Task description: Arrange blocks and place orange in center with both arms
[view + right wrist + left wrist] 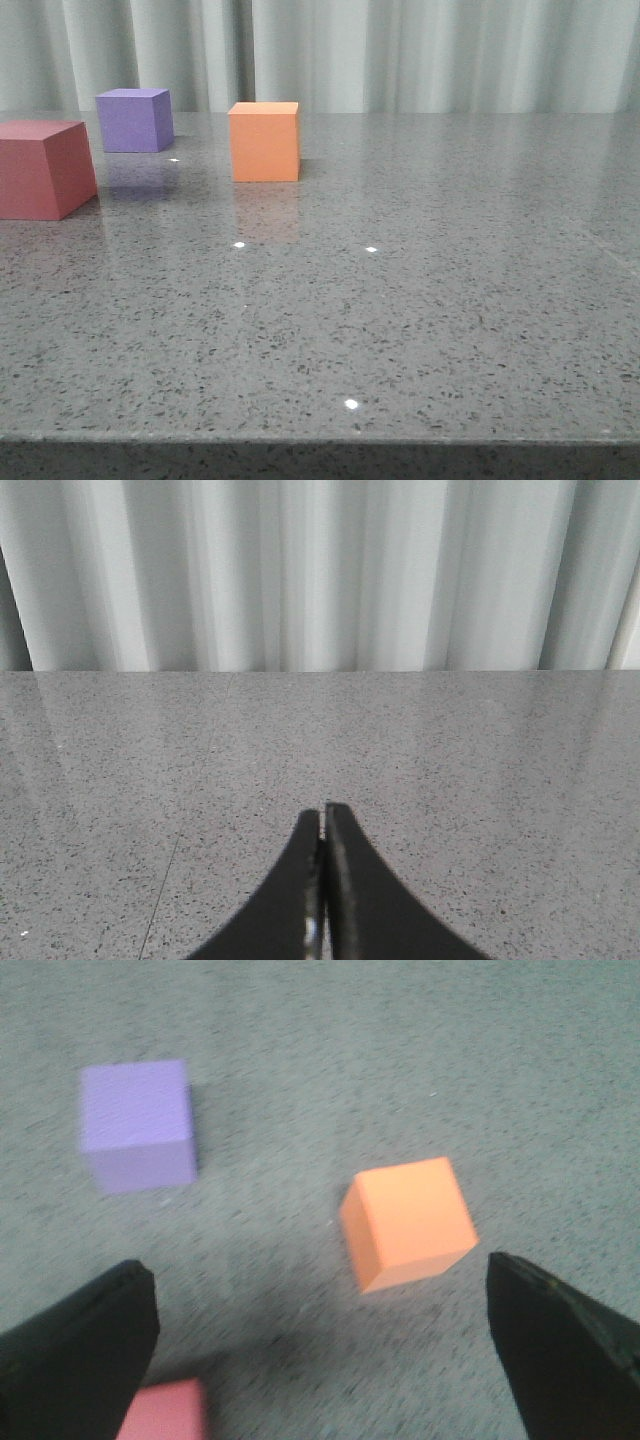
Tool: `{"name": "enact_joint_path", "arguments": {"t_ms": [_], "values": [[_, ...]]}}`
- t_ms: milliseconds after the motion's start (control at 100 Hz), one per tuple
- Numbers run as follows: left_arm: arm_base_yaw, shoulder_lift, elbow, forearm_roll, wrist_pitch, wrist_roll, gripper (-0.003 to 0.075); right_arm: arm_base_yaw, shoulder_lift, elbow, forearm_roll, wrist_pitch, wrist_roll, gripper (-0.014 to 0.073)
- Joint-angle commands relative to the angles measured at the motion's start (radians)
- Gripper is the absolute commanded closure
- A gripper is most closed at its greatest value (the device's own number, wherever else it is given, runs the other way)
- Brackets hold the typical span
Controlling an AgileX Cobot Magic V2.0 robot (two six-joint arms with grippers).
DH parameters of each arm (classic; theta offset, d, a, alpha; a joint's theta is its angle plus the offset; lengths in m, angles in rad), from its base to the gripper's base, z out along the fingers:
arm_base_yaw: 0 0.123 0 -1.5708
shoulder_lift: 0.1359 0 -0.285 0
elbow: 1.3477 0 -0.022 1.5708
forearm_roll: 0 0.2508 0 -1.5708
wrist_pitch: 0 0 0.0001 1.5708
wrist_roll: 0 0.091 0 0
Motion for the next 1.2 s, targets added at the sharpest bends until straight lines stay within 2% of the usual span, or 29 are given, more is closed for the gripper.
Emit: {"name": "enact_joint_path", "arguments": {"t_ms": [0, 250, 480, 1190], "values": [[-0.045, 0.050, -0.120, 0.022, -0.041, -0.033, 0.0101, -0.005, 0.006, -0.025, -0.005, -0.085, -0.010, 0.0662], [-0.151, 0.247, -0.317, 0.198, 0.057, -0.167, 0.0101, -0.005, 0.006, -0.025, -0.005, -0.085, -0.010, 0.0662], [-0.177, 0.355, -0.388, 0.211, 0.059, -0.231, 0.0101, -0.005, 0.006, -0.025, -0.005, -0.085, -0.010, 0.0662], [-0.177, 0.509, -0.392, 0.205, 0.062, -0.239, 0.0101, -0.005, 0.006, -0.025, -0.005, -0.085, -0.010, 0.0662]]}}
